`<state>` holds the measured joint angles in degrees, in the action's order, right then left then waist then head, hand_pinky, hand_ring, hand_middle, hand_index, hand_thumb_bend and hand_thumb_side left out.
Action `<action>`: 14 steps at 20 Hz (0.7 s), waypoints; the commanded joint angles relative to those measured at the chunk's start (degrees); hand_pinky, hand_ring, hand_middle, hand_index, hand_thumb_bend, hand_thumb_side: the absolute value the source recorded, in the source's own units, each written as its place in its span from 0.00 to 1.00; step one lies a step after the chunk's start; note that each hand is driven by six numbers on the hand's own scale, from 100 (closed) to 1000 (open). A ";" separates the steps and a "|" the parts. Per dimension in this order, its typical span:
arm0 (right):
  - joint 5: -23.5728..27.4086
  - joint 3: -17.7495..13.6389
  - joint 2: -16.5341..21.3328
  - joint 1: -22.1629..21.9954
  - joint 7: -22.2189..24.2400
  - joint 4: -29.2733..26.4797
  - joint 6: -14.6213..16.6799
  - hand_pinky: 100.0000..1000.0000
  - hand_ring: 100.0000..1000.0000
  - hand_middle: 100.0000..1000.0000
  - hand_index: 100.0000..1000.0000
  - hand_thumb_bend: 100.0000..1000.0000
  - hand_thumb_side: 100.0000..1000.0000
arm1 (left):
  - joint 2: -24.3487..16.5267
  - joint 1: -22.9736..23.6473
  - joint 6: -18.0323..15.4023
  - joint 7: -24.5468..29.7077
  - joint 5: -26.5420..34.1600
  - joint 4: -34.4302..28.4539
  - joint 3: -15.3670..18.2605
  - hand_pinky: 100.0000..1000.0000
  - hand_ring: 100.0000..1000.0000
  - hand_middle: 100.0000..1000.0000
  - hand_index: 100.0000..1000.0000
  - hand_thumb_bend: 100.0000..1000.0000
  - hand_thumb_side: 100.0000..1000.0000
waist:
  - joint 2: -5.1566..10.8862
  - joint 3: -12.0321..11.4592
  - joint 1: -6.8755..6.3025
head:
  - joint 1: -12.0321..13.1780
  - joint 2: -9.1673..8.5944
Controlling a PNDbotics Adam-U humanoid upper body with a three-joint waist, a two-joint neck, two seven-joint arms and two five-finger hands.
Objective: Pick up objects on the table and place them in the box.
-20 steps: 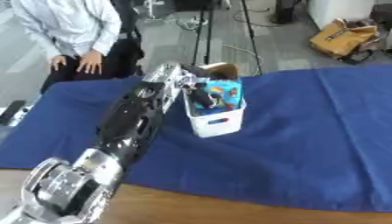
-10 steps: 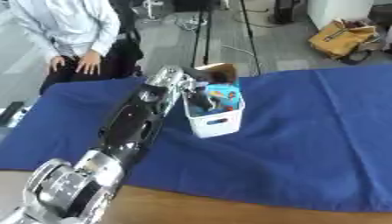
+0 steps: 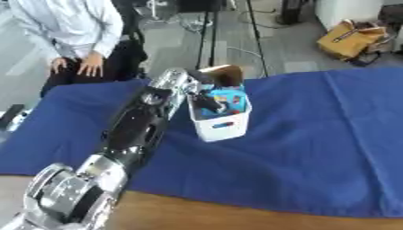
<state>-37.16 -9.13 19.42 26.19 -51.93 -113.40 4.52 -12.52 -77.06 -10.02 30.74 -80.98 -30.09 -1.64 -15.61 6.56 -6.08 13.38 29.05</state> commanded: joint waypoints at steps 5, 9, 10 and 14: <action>0.44 0.07 0.59 0.57 -0.04 -1.19 -0.17 0.82 0.72 0.56 0.56 0.00 0.83 | -0.71 -1.45 0.92 -0.30 -0.04 -0.46 0.67 1.00 1.00 1.00 1.00 0.52 1.00 | 0.89 0.08 0.41 | 0.14 -0.29; 0.41 0.12 0.59 0.45 -0.04 -1.19 -0.21 0.82 0.72 0.56 0.56 0.00 0.83 | -1.06 -2.04 1.36 0.29 -0.68 -0.65 0.80 1.00 1.00 1.00 1.00 0.50 1.00 | 1.04 0.08 0.35 | 0.15 -0.09; 0.41 0.14 0.59 0.41 -0.04 -1.19 -0.23 0.82 0.72 0.56 0.56 0.00 0.83 | -1.12 -2.23 1.43 0.37 -0.67 -0.79 1.03 1.00 1.00 1.00 1.00 0.50 1.00 | 1.09 0.05 0.34 | 0.14 -0.04; 0.35 0.19 0.60 0.35 -0.04 -1.19 -0.21 0.82 0.72 0.56 0.56 0.00 0.83 | -1.41 -2.77 1.68 0.54 -1.00 -1.16 1.28 1.00 1.00 1.00 1.00 0.50 1.00 | 1.31 -0.08 0.27 | 0.17 0.11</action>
<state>-36.99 -9.06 19.39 26.15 -51.95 -113.40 4.45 -12.53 -78.12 -8.56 31.22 -81.71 -30.15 -0.85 -15.60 6.57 -6.13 13.39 29.05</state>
